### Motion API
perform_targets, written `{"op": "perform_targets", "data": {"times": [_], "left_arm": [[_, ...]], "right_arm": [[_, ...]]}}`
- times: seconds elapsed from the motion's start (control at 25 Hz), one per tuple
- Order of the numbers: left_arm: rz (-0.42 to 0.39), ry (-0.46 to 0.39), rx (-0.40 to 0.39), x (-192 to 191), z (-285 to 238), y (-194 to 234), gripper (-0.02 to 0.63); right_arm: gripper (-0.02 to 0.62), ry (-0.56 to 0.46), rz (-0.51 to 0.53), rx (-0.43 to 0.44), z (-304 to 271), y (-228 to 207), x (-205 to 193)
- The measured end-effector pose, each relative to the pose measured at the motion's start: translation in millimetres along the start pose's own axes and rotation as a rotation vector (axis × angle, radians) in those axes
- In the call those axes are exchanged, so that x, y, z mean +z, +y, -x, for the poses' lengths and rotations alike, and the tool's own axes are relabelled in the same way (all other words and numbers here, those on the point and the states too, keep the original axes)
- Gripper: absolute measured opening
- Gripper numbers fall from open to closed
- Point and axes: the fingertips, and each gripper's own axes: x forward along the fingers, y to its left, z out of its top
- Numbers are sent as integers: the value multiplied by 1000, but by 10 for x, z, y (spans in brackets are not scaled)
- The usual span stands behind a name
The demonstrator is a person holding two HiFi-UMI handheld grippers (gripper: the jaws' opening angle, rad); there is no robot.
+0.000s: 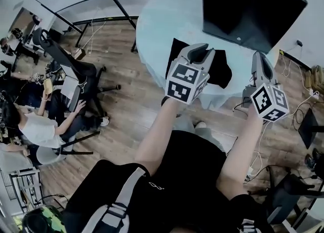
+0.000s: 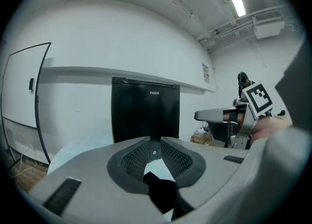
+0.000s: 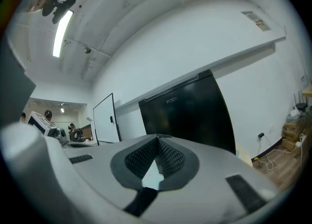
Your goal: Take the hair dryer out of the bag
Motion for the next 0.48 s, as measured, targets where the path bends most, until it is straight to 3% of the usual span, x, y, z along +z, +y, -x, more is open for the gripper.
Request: {"op": "perform_targets", "data": {"times": [0.12,0.2,0.28,0.48], "left_arm": [[-54,47,-4,-119,3,-8,84],[-73,96,-4,-237,-10,24,144],[-104,158,-11,-392,-76,36,147],[-203,332,-67,-921,-322,-54,149]], "right_arm": [[0,8,-13,28,-73,62,-62],[0,27,-16,53,-131,120,-138],[0,45,-21,66,-177,125,-206],[0,86,-56,32,-185,-120,-387]]}}
